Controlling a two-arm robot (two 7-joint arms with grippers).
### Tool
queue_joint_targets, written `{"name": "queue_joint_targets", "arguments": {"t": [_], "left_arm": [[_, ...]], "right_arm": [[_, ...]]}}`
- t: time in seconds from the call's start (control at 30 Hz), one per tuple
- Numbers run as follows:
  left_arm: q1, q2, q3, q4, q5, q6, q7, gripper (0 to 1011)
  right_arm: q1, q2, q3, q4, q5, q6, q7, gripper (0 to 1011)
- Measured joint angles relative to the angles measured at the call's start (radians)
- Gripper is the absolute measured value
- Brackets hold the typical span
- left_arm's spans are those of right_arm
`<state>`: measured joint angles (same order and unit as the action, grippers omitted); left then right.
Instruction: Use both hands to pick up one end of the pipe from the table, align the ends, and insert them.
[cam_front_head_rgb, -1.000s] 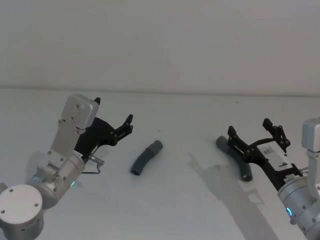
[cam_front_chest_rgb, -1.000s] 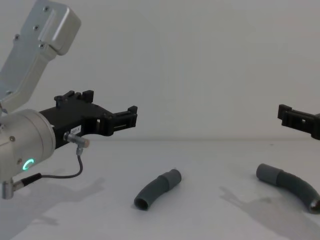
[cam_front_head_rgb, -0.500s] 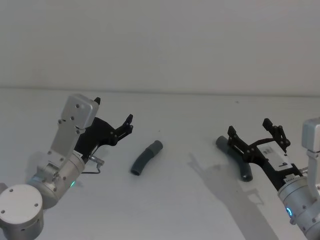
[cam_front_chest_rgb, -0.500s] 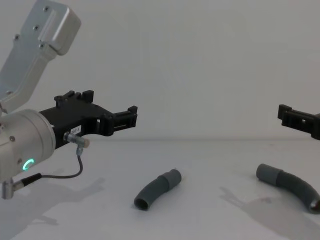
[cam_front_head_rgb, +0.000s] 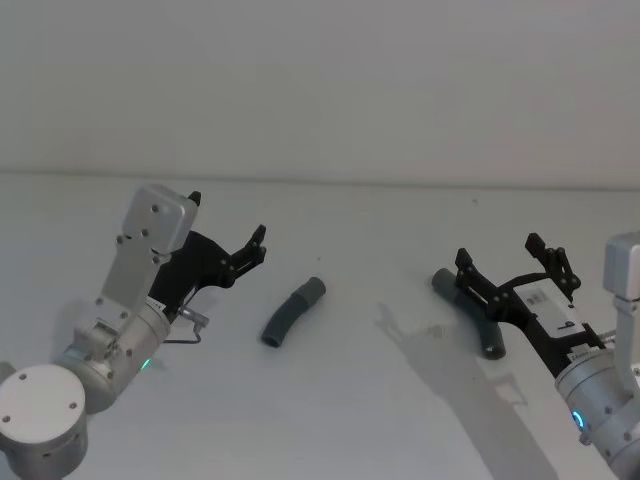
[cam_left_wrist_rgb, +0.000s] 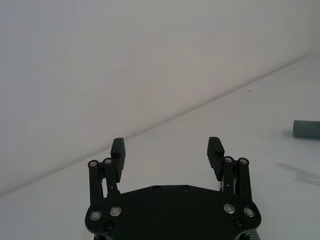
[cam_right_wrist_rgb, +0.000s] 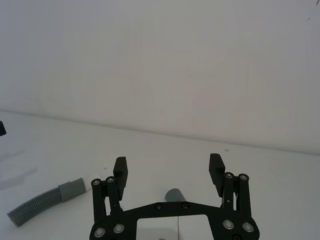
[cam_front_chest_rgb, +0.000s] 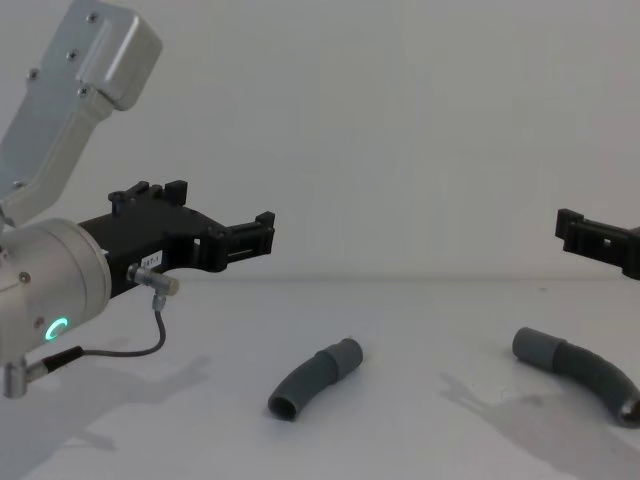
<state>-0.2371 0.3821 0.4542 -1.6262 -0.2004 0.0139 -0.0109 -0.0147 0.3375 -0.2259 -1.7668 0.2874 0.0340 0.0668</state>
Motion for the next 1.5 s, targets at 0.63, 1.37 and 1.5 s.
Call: {"name": "queue_joint_targets", "arguments": {"t": [0.63,1.37,1.5], "left_arm": [[0.004,0.01,-0.006,-0.009,0.001,0.014,-0.002,1001],[-0.038,0.117,-0.003,-0.078,-0.017,0.185,-0.17,1001],[-0.063,0.114,0.013,-0.076,-0.015,0.209,-0.2,1001]], "right_arm": [[0.0,0.0,0.0,0.0,0.0,0.0,0.0,1001],[0.0,0.0,0.0,0.0,0.0,0.0,0.0,1001],[0.0,0.0,0.0,0.0,0.0,0.0,0.0,1001]]}}
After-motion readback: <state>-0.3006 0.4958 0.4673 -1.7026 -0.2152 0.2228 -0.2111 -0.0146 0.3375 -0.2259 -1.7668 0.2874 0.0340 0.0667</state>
